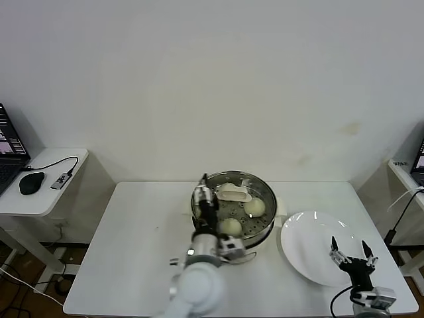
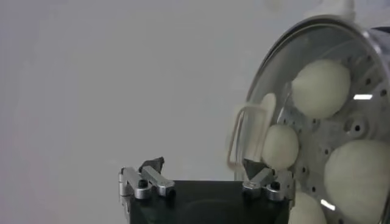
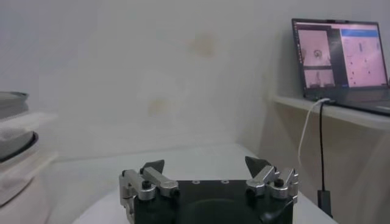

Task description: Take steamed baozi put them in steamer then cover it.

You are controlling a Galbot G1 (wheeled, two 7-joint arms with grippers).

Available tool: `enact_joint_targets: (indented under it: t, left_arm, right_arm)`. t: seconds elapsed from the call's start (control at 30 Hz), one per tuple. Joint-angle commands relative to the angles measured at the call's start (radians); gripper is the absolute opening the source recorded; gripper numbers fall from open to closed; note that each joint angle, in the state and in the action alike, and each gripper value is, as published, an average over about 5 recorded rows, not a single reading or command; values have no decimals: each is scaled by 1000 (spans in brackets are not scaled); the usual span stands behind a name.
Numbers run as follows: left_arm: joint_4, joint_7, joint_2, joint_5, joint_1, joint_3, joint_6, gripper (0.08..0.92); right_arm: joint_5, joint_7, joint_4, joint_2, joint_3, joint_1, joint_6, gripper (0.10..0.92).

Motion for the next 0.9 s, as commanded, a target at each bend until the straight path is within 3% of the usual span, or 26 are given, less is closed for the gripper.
enact_joint_targets:
  t: [0.03, 0.33, 0.6, 0.9]
  left_arm:
    - [-159, -268, 141, -878, 108, -393, -376, 823]
    - [-80, -285, 141, -1182, 397, -703, -639, 823]
    - [-49, -219, 112, -1252, 586, -727, -541, 823]
    - [-68, -207, 87, -1250, 653, -689, -507, 823]
  right_arm:
    - [21, -22, 92, -58, -90, -47, -51, 823]
    - [75, 18, 149, -160, -168, -96, -125, 823]
    - [77, 30, 169, -151, -204, -163, -140, 823]
    - [62, 43, 201, -132, -180, -209, -118, 823]
